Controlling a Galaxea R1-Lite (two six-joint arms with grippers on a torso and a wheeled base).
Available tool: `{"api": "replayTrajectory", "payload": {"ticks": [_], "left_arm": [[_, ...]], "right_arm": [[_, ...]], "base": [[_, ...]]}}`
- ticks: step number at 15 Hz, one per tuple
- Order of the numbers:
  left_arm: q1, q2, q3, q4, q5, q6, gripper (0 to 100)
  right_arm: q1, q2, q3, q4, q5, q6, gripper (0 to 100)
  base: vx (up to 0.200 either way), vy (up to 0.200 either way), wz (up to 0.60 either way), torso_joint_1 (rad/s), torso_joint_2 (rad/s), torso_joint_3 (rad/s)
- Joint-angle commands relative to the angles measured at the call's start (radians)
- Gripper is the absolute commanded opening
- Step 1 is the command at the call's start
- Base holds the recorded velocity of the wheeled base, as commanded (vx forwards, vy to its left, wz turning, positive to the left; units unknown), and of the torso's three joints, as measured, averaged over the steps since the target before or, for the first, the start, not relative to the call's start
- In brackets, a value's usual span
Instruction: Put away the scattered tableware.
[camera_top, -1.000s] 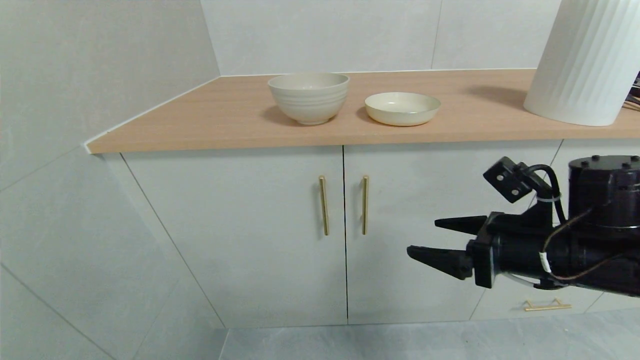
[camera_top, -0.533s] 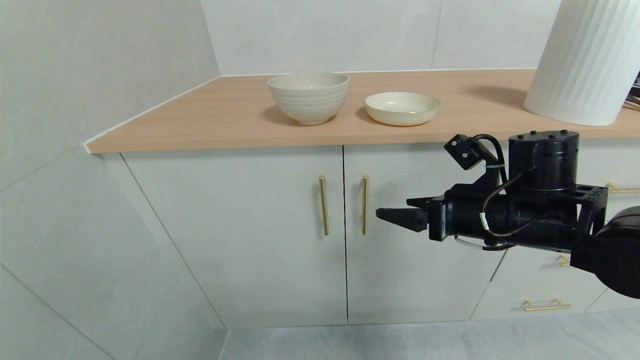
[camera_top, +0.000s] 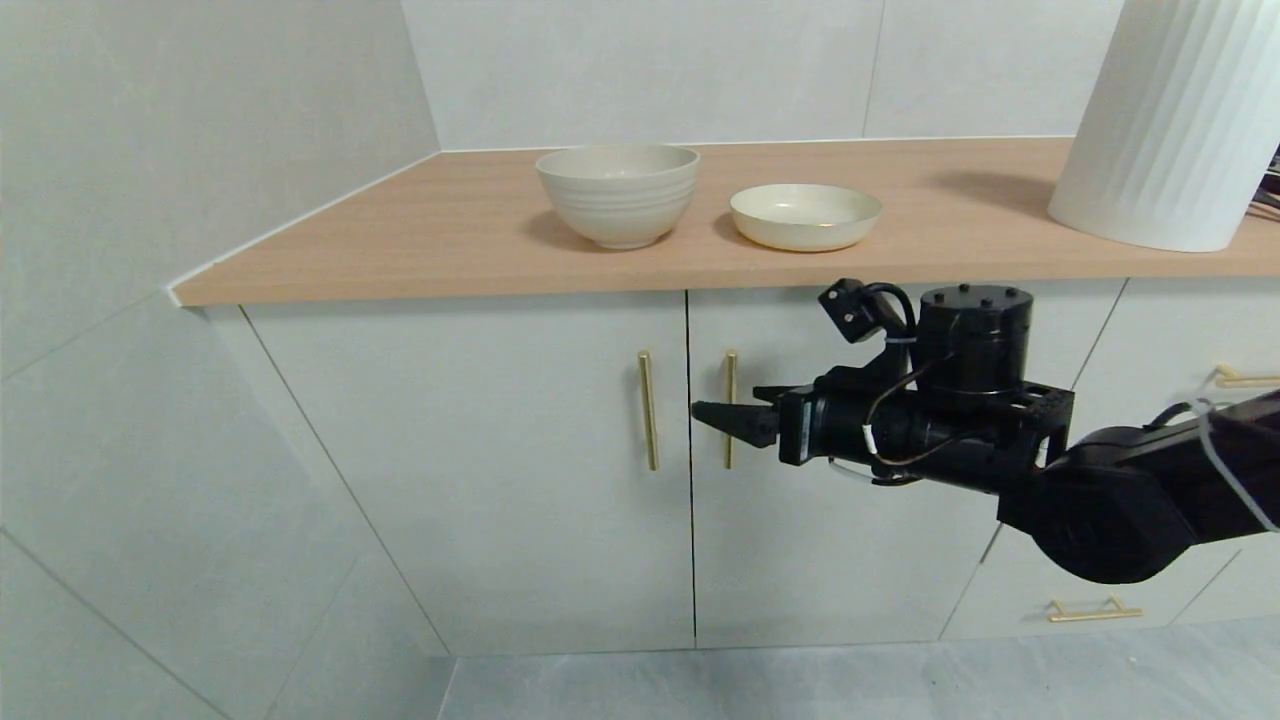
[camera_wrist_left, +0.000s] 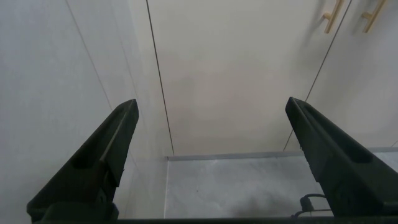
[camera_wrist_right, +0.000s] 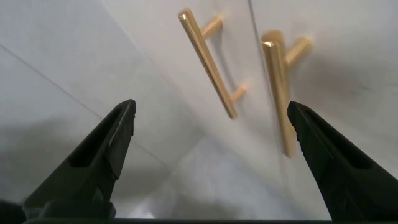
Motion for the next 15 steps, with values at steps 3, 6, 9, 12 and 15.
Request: {"api": "replayTrajectory", "payload": {"ticks": [3, 6, 9, 12, 15], "left_arm": [[0.0, 0.0, 0.0, 0.0, 0.0, -0.002, 100], [0.0, 0.0, 0.0, 0.0, 0.0, 0.0, 100], [0.0, 0.0, 0.0, 0.0, 0.0, 0.0, 100], [0.0, 0.0, 0.0, 0.0, 0.0, -0.002, 100], [0.0, 0.0, 0.0, 0.0, 0.0, -0.002, 100]], "right_arm": [[0.01, 0.074, -0.027, -0.039, -0.02, 0.06, 100], [0.0, 0.099, -0.052, -0.04, -0.072, 0.06, 100], [0.005, 0.119, -0.061, -0.043, -0.074, 0.062, 100], [0.013, 0.126, -0.061, -0.063, -0.072, 0.077, 100], [0.02, 0.14, -0.058, -0.096, -0.074, 0.092, 100]], "base": [[0.0, 0.0, 0.0, 0.0, 0.0, 0.0], [0.0, 0.0, 0.0, 0.0, 0.0, 0.0], [0.0, 0.0, 0.0, 0.0, 0.0, 0.0], [0.0, 0.0, 0.0, 0.0, 0.0, 0.0], [0.0, 0.0, 0.0, 0.0, 0.0, 0.0]]}}
